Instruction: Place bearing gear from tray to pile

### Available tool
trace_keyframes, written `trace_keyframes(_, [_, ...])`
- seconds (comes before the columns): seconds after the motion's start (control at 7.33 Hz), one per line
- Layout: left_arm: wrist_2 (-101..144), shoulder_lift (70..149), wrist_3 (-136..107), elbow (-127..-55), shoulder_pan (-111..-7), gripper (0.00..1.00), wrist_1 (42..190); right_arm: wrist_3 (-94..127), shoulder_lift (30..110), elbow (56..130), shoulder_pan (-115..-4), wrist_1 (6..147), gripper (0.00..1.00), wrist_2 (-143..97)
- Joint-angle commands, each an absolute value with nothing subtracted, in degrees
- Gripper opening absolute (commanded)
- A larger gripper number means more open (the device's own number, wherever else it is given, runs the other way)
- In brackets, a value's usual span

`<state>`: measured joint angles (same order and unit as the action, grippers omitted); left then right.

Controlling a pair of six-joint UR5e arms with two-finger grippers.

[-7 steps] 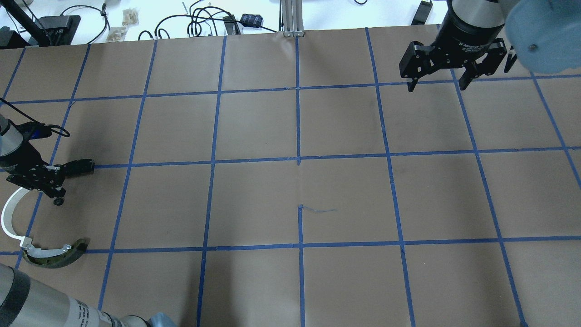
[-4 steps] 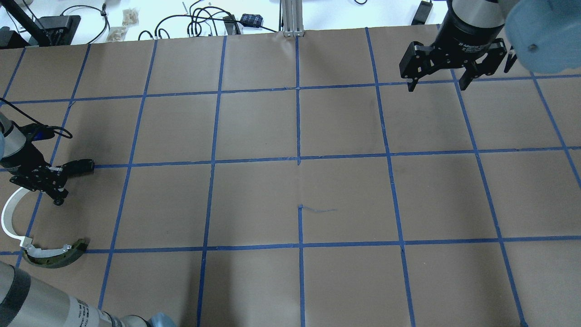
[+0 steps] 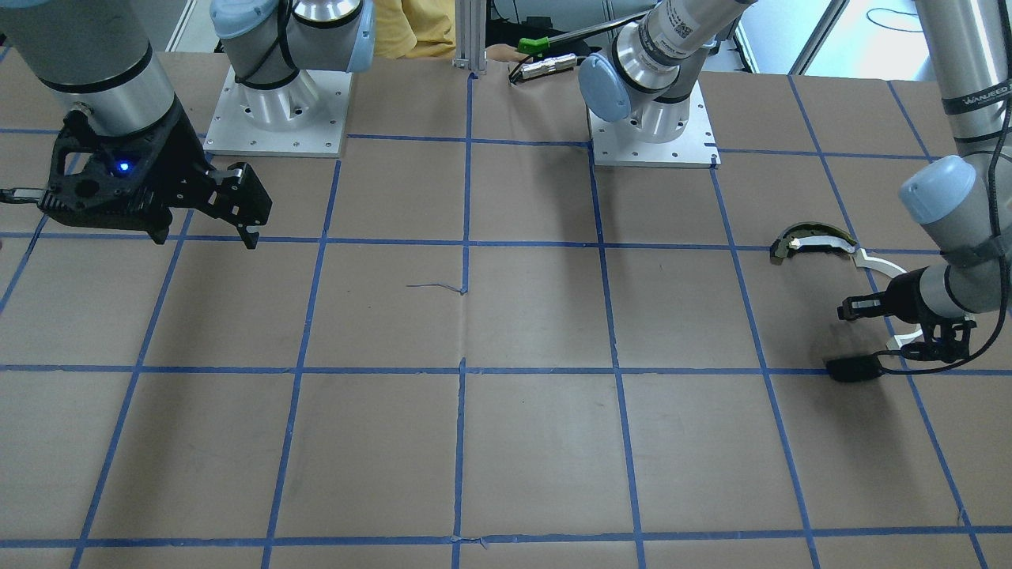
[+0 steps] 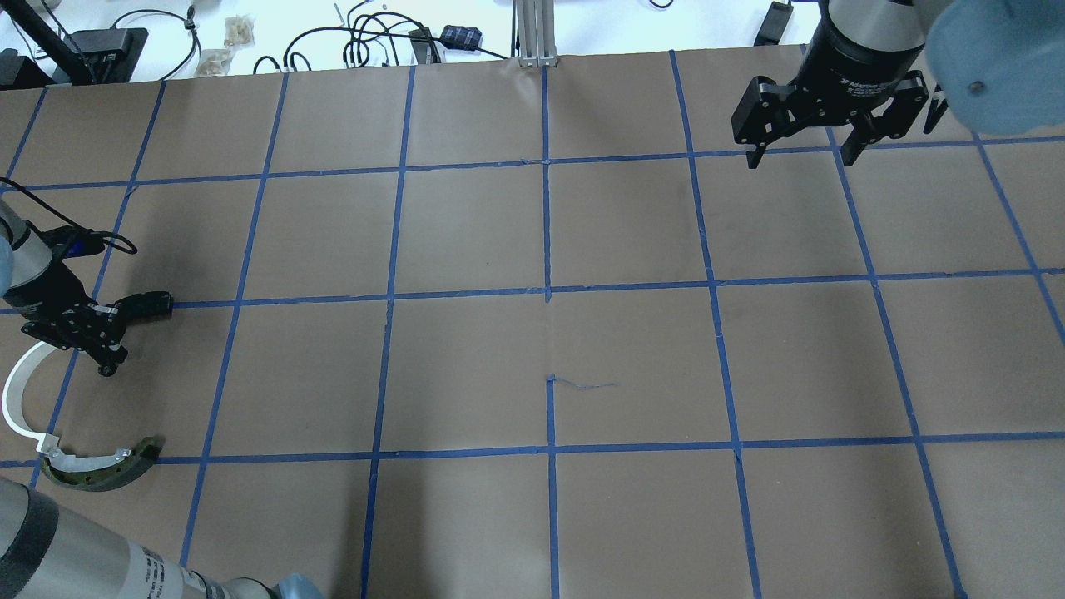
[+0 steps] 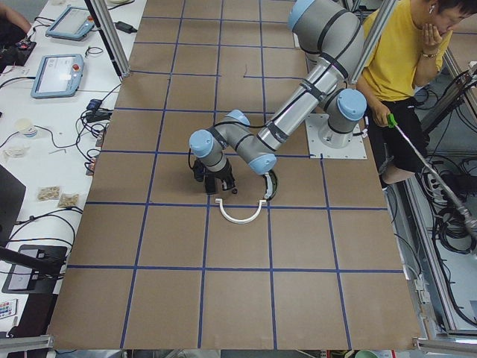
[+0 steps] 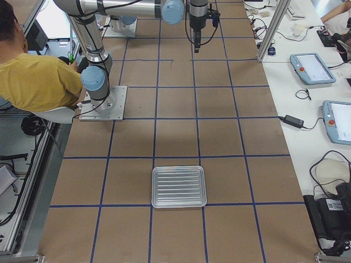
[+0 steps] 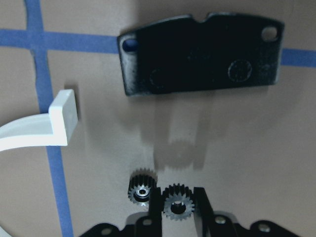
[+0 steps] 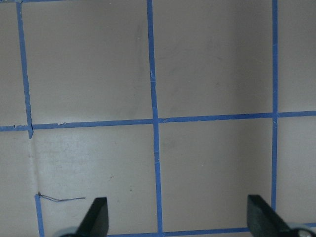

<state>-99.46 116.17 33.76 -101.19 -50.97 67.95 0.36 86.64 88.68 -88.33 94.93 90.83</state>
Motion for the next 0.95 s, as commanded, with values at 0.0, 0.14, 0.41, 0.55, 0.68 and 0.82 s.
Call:
trace_keyframes(0.0, [-99.49, 116.19, 34.1, -101.16, -50.98, 0.52, 67.94, 0.26, 86.57, 88.68, -88.33, 94.92, 1.0, 90.79])
trace_keyframes(0.14, [-99.41, 116.02, 34.1, -101.16, -50.98, 0.56, 67.94, 0.26, 86.66, 88.68, -88.33, 94.92, 1.0, 90.79])
trace_keyframes(0.41, [-99.4, 115.06, 33.75, -101.08, -51.32, 0.71, 68.11, 0.26, 86.57, 88.68, -88.33, 94.92, 1.0, 90.79])
trace_keyframes(0.55, [-99.06, 113.74, 33.58, -99.94, -53.07, 1.0, 69.16, 0.18, 86.57, 88.68, -88.33, 94.92, 1.0, 90.7])
trace_keyframes(0.68, [-99.14, 111.82, 33.49, -97.76, -56.65, 1.0, 69.6, 0.18, 86.57, 88.68, -88.33, 94.83, 1.0, 90.7])
trace_keyframes(0.82, [-98.27, 109.62, 32.62, -94.78, -61.47, 1.0, 71.7, 0.09, 86.57, 88.68, -88.33, 94.92, 1.0, 90.7])
